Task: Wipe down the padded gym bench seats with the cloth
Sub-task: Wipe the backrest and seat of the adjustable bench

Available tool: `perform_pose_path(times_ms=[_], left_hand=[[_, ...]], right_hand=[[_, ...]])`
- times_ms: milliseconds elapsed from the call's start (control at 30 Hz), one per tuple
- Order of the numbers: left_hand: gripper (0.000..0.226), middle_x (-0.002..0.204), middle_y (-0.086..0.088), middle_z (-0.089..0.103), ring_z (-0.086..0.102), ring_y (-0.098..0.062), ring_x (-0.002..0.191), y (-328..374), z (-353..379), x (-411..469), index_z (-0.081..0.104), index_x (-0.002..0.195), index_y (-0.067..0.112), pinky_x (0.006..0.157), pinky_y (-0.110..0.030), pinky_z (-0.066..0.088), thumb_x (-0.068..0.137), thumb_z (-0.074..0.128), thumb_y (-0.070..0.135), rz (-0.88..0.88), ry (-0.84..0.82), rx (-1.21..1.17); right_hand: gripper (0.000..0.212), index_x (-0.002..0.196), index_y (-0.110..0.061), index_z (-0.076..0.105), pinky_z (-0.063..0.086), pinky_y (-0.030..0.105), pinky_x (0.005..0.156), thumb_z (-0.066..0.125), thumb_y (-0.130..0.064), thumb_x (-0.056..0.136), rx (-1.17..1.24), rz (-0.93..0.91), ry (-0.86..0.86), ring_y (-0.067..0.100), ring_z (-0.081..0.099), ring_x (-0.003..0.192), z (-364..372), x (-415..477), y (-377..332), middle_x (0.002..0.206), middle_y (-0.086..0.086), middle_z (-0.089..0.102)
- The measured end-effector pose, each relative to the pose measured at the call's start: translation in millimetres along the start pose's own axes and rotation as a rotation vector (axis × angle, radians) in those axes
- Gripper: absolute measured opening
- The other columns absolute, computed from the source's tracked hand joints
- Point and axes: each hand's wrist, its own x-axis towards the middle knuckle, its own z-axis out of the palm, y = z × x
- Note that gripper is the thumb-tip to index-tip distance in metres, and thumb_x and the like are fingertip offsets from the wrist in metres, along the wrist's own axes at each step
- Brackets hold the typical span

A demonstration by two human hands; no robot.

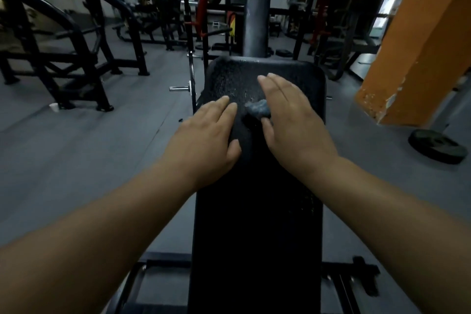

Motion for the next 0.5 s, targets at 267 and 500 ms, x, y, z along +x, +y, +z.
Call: perform_pose_path(times_ms=[267,500], left_hand=[[0.091,0.167,-0.006,0.009,0.011,-0.023,0.152,-38.6,40.0,10.0,0.016,0.158,0.014,0.121,-0.037,0.017,0.090,0.050,0.063,0.100,-0.015,0.103],[0.089,0.157,-0.010,0.037,0.040,-0.027,0.142,-53.5,58.1,10.7,0.043,0.148,0.009,0.110,-0.042,0.039,0.080,0.064,0.062,0.139,0.112,0.077]], right_hand=[[0.047,0.139,-0.012,0.046,0.032,0.044,0.111,0.053,-0.035,0.098,-0.053,0.038,0.133,0.028,0.039,0.133,72.3,119.6,-17.7,0.142,0.009,0.045],[0.056,0.152,-0.015,0.040,0.016,0.042,0.122,0.032,-0.040,0.102,-0.259,-0.282,-0.099,0.026,0.027,0.149,75.0,92.4,37.9,0.160,0.008,0.035]])
